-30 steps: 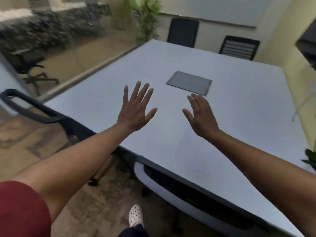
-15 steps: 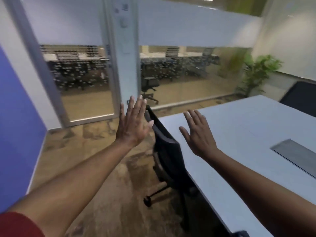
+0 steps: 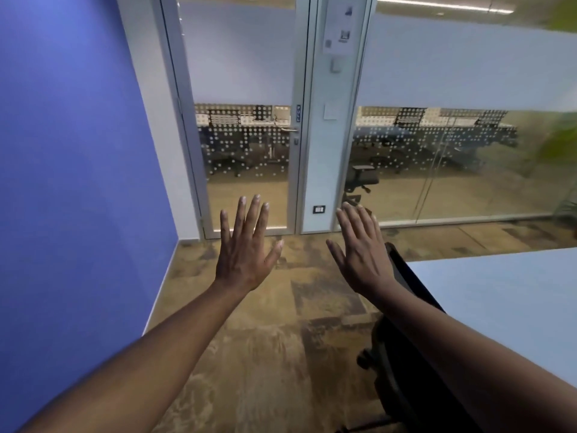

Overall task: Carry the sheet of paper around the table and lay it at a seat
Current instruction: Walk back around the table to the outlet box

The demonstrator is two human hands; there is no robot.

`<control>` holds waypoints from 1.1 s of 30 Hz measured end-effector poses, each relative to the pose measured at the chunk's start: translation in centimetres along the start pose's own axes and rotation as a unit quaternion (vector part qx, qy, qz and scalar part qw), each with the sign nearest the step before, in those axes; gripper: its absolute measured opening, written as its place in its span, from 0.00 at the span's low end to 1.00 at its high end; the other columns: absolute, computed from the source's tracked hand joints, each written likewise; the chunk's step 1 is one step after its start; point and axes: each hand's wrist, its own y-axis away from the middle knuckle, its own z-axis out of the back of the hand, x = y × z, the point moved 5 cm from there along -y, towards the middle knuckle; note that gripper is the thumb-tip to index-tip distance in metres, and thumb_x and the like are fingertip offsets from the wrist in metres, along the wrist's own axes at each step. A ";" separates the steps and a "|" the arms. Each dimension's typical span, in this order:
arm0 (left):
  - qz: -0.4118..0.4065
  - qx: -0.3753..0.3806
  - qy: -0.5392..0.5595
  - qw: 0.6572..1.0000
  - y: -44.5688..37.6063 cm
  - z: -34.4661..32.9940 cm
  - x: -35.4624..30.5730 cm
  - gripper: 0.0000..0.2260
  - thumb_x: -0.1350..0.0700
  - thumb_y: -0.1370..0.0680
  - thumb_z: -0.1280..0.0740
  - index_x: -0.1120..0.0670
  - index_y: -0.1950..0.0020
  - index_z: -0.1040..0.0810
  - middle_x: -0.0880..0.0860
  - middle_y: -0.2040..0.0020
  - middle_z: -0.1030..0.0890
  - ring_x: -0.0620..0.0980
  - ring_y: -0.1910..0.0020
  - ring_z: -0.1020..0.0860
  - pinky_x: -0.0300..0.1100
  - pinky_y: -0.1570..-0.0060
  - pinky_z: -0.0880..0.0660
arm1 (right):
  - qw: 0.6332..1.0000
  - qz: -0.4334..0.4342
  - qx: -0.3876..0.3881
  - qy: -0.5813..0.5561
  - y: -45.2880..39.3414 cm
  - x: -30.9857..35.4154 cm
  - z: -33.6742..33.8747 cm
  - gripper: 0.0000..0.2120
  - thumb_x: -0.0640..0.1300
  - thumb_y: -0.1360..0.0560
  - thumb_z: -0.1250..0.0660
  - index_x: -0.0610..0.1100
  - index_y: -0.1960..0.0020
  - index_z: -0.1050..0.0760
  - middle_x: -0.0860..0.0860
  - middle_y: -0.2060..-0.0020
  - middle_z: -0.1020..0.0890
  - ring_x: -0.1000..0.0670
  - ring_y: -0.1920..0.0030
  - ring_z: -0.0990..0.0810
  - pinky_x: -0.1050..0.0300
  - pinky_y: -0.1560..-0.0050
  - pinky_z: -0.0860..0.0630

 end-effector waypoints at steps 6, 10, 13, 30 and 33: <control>0.018 0.002 -0.009 1.000 -4.1 -5.6 4.1 0.40 0.34 0.15 0.43 0.55 0.11 0.49 0.56 0.10 0.51 0.59 0.11 0.55 0.70 0.16 0.53 | 0.999 0.024 0.025 -0.004 -7.2 -0.4 -5.6 0.34 0.62 0.13 0.52 0.46 0.13 0.50 0.46 0.13 0.49 0.44 0.13 0.55 0.42 0.14 0.56; 0.015 0.005 -0.020 1.000 -7.6 -9.0 5.7 0.40 0.33 0.15 0.46 0.55 0.11 0.48 0.56 0.10 0.51 0.59 0.11 0.54 0.70 0.17 0.53 | 0.999 0.035 0.018 -0.002 -12.2 -1.4 -9.1 0.34 0.63 0.13 0.53 0.46 0.13 0.50 0.46 0.13 0.48 0.43 0.13 0.54 0.44 0.15 0.58; 0.016 0.008 -0.032 0.999 -11.6 -12.4 7.5 0.40 0.33 0.15 0.48 0.56 0.11 0.49 0.56 0.10 0.51 0.59 0.11 0.54 0.70 0.16 0.54 | 0.999 0.040 0.014 -0.014 -17.0 -2.9 -12.6 0.35 0.64 0.14 0.55 0.45 0.13 0.49 0.46 0.13 0.48 0.43 0.13 0.54 0.43 0.15 0.57; -0.008 -0.008 -0.052 0.999 -37.3 -32.9 13.2 0.41 0.32 0.16 0.46 0.57 0.11 0.48 0.57 0.10 0.50 0.59 0.11 0.53 0.70 0.16 0.52 | 1.000 0.017 -0.005 -0.017 -43.4 -15.5 -27.2 0.34 0.62 0.14 0.51 0.46 0.13 0.48 0.46 0.13 0.47 0.44 0.13 0.54 0.39 0.14 0.53; -0.014 -0.009 -0.030 0.999 -41.4 -38.1 14.6 0.41 0.32 0.16 0.47 0.56 0.11 0.50 0.58 0.10 0.51 0.59 0.11 0.54 0.70 0.16 0.51 | 1.000 0.013 -0.010 -0.001 -47.5 -17.7 -30.4 0.34 0.62 0.14 0.51 0.46 0.14 0.46 0.46 0.14 0.45 0.44 0.13 0.52 0.38 0.14 0.52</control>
